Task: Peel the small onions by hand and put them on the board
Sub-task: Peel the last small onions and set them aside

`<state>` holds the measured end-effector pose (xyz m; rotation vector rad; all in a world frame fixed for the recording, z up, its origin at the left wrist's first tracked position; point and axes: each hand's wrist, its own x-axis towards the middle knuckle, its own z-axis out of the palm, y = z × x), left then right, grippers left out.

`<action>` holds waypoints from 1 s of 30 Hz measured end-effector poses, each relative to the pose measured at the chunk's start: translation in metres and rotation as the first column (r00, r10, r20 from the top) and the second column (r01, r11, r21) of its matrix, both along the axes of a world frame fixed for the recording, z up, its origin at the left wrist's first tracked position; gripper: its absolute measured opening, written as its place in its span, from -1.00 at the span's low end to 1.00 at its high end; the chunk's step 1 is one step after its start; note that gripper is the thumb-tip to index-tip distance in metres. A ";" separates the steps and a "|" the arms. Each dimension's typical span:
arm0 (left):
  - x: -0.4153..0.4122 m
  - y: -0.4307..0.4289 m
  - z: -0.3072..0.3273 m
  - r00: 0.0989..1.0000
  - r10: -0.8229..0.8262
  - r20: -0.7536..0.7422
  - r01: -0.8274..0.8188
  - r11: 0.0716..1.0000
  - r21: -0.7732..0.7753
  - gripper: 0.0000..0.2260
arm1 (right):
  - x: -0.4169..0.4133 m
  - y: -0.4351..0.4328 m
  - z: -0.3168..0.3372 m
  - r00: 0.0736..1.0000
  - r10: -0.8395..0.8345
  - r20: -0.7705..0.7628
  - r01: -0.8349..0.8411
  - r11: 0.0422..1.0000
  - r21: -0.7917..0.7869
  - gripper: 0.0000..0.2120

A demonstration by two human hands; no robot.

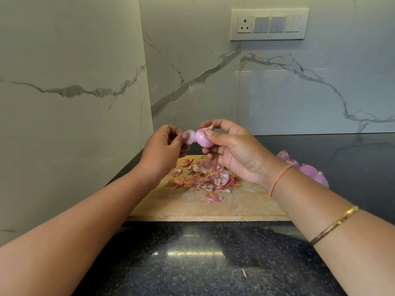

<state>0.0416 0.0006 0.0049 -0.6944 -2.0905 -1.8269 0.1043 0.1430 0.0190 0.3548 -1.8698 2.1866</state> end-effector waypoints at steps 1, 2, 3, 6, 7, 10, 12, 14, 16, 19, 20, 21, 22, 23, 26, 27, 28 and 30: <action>-0.001 -0.001 0.000 1.000 0.024 0.011 -0.024 1.000 -0.002 -0.90 | 0.000 0.000 0.000 1.000 0.005 0.003 -0.005 1.000 0.001 -0.89; -0.003 -0.002 0.000 0.999 0.044 0.022 -0.044 0.999 -0.004 -0.89 | 0.000 0.000 0.001 1.000 0.007 0.006 -0.007 1.000 -0.005 -0.89; -0.004 -0.003 0.001 0.998 0.060 0.028 -0.060 0.998 -0.011 -0.90 | 0.000 0.001 0.001 1.000 0.008 0.007 -0.008 1.000 -0.015 -0.89; -0.004 -0.006 0.002 0.997 0.072 0.016 -0.070 0.993 -0.092 -0.93 | 0.000 0.003 0.001 1.000 0.004 -0.007 -0.004 1.000 -0.001 -0.87; -0.003 -0.006 0.002 0.998 0.068 0.001 -0.067 0.990 -0.123 -0.93 | -0.001 0.003 0.000 1.000 -0.009 -0.017 0.009 0.999 0.032 -0.84; 0.003 -0.003 0.002 0.997 0.051 -0.054 -0.061 0.979 -0.197 -0.93 | -0.002 0.004 -0.004 0.997 -0.069 -0.039 0.074 0.988 0.133 -0.74; 0.005 -0.003 0.002 0.997 0.035 -0.076 -0.050 0.979 -0.199 -0.88 | -0.003 0.005 -0.006 0.993 -0.116 -0.037 0.120 0.978 0.170 -0.69; 0.007 -0.004 0.003 0.996 0.020 -0.091 -0.035 0.985 -0.172 -0.80 | -0.003 0.004 -0.006 0.987 -0.155 -0.044 0.161 0.963 0.214 -0.68; 0.009 -0.004 0.006 0.995 -0.021 -0.097 0.008 0.992 -0.127 -0.80 | -0.003 0.003 -0.007 0.980 -0.187 -0.066 0.198 0.944 0.264 -0.69; 0.012 -0.002 0.006 0.992 -0.113 -0.051 0.111 0.992 -0.054 -0.86 | -0.006 0.003 -0.009 0.962 -0.243 -0.124 0.270 0.909 0.317 -0.71; 0.013 -0.002 0.006 0.991 -0.131 -0.038 0.130 0.991 -0.039 -0.87 | -0.009 0.003 -0.010 0.947 -0.278 -0.163 0.319 0.879 0.354 -0.70; 0.013 -0.001 0.005 0.989 -0.146 -0.021 0.145 0.989 -0.022 -0.88 | -0.010 0.003 -0.010 0.929 -0.309 -0.202 0.366 0.845 0.389 -0.69; 0.013 -0.001 0.005 0.987 -0.162 0.001 0.162 0.987 0.002 -0.90 | -0.010 0.003 -0.010 0.914 -0.331 -0.236 0.403 0.815 0.417 -0.68; 0.013 0.000 0.005 0.983 -0.181 0.026 0.180 0.983 0.034 -0.93 | -0.010 0.002 -0.010 0.902 -0.339 -0.266 0.427 0.790 0.440 -0.67; 0.014 0.000 0.005 0.971 -0.229 0.071 0.220 0.969 0.110 -0.98 | -0.011 0.001 -0.009 0.879 -0.332 -0.342 0.470 0.725 0.504 -0.64; 0.014 -0.001 0.005 0.969 -0.235 0.074 0.225 0.966 0.123 -0.98 | -0.011 0.001 -0.009 0.873 -0.329 -0.360 0.482 0.698 0.530 -0.61; 0.014 -0.001 0.004 0.968 -0.239 0.078 0.228 0.964 0.136 -0.98 | -0.010 0.000 -0.009 0.866 -0.327 -0.379 0.496 0.666 0.558 -0.59; 0.014 -0.001 0.005 0.965 -0.241 0.102 0.222 0.960 0.168 -0.94 | -0.009 -0.001 -0.008 0.845 -0.317 -0.430 0.530 0.598 0.601 -0.57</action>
